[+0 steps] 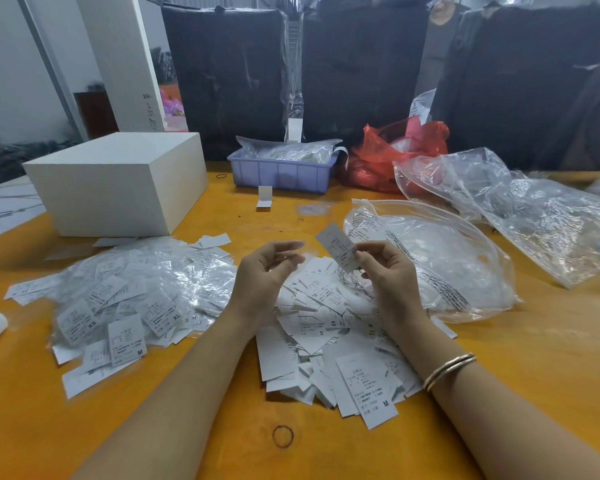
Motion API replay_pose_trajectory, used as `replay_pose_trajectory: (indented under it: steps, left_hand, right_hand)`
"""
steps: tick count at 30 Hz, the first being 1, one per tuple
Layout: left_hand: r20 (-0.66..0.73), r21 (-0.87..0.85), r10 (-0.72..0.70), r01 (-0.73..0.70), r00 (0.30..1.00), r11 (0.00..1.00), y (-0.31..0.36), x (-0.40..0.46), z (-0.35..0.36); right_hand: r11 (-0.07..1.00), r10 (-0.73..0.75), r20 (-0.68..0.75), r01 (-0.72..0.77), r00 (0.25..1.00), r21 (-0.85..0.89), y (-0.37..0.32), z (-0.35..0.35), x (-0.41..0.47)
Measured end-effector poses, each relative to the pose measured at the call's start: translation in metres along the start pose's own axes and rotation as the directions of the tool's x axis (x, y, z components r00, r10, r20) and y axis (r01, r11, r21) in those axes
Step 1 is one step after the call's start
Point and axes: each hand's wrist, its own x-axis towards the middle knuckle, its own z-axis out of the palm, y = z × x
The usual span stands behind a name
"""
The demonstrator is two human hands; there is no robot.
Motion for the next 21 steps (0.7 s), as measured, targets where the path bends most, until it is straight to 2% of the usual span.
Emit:
replay_pose_trajectory:
  steps: [8,17,21]
  left_hand:
    - [0.085,-0.004,-0.067,0.067,0.994,0.998,-0.0027,-0.0006,-0.0004]
    - [0.111,-0.036,-0.06,0.065,0.992,0.997,0.0004,-0.0011,0.0018]
    - [0.127,-0.036,-0.054,0.059,0.99,0.998,0.0008,-0.0013,0.0012]
  right_hand:
    - [0.942,0.168,0.062,-0.179,0.984,0.286,-0.0006,0.0012,0.0032]
    - [0.86,0.25,0.184,-0.305,0.951,0.408,-0.0028,0.0,0.0026]
    - [0.903,0.226,0.224,-0.29,0.948,0.317,-0.0017,0.0007,0.0008]
